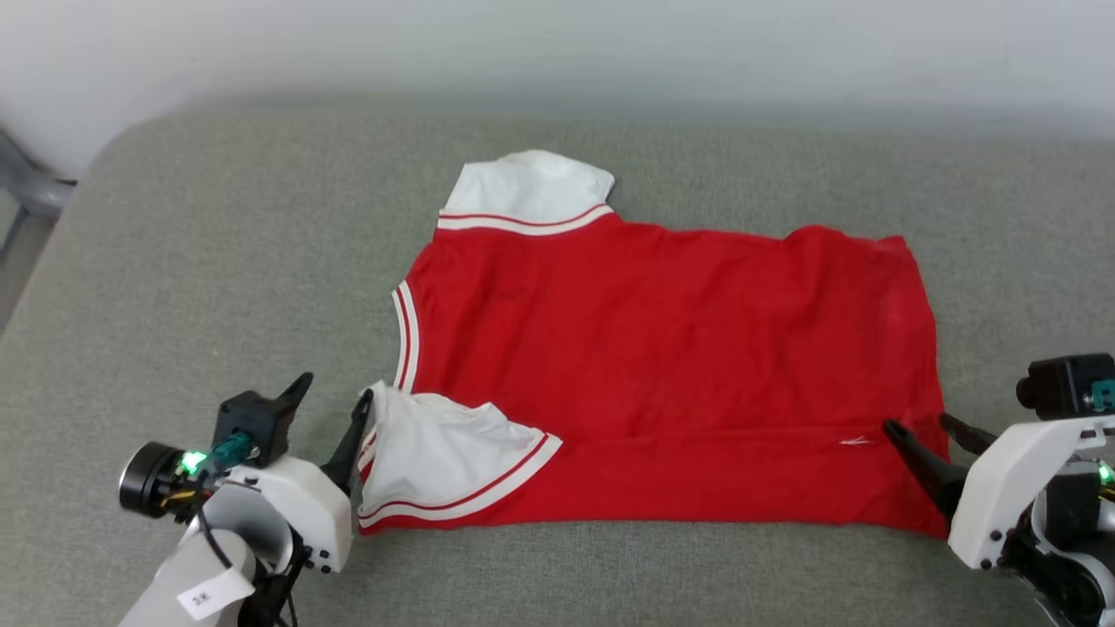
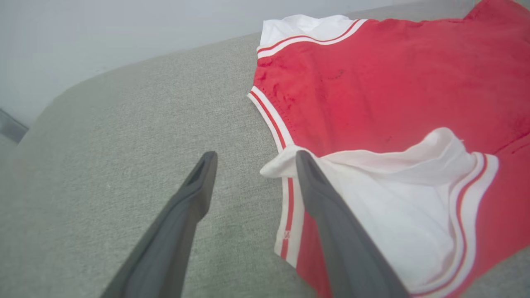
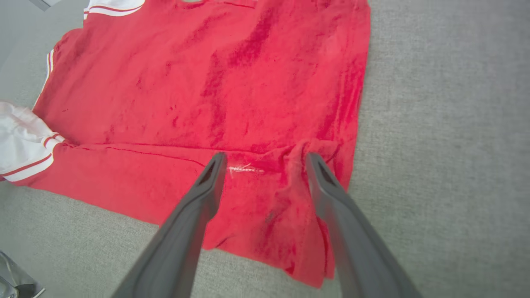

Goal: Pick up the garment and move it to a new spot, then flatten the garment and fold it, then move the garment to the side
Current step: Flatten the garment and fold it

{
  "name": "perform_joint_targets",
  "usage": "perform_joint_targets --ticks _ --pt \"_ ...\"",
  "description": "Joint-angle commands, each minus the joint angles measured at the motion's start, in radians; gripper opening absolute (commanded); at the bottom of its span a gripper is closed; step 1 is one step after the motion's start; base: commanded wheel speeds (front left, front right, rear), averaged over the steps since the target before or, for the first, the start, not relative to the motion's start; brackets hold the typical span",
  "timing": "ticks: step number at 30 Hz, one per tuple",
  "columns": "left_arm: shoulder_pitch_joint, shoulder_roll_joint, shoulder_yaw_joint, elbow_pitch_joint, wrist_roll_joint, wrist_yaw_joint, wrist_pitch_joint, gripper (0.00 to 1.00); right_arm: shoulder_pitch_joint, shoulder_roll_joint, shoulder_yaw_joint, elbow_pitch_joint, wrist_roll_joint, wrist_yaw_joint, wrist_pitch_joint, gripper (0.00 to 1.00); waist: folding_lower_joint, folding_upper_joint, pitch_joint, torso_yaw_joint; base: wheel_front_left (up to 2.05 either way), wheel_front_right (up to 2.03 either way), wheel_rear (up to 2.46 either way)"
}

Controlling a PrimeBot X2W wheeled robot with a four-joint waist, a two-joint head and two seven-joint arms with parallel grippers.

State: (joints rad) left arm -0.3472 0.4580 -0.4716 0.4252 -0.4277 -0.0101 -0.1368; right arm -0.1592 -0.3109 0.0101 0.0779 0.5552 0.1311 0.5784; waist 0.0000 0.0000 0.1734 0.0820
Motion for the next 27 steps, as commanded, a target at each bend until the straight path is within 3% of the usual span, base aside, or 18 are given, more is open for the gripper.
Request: perform_joint_targets --ticks 1,6,13,20,27 --pt "0.023 -0.006 0.016 -0.008 -0.014 0.017 -0.010 1.00 0.020 -0.008 0.003 -0.016 -0.016 -0.001 -0.007 1.00 0.0000 0.0000 -0.037 0.005 0.00 0.00 0.00" --pt "0.113 -0.025 0.053 -0.089 -0.063 0.075 -0.018 1.00 0.080 0.013 -0.009 -0.064 -0.068 -0.001 0.041 1.00 0.0000 0.0000 -0.084 0.009 0.00 0.00 0.00" --pt "0.266 -0.028 0.065 -0.261 -0.116 0.160 0.076 1.00 0.147 0.042 -0.056 -0.153 -0.166 -0.001 0.131 1.00 0.0000 0.0000 -0.083 0.008 0.00 0.00 0.00" --pt "0.325 0.017 0.025 -0.353 -0.122 0.196 0.243 1.00 0.169 0.077 -0.088 -0.210 -0.195 -0.001 0.156 1.00 0.0000 0.0000 -0.045 -0.001 0.00 0.00 0.00" --pt "0.287 0.004 0.028 -0.330 -0.126 0.220 0.273 1.00 0.149 0.082 -0.087 -0.234 -0.206 -0.001 0.162 1.00 0.0000 0.0000 0.005 -0.019 0.00 0.00 0.00"
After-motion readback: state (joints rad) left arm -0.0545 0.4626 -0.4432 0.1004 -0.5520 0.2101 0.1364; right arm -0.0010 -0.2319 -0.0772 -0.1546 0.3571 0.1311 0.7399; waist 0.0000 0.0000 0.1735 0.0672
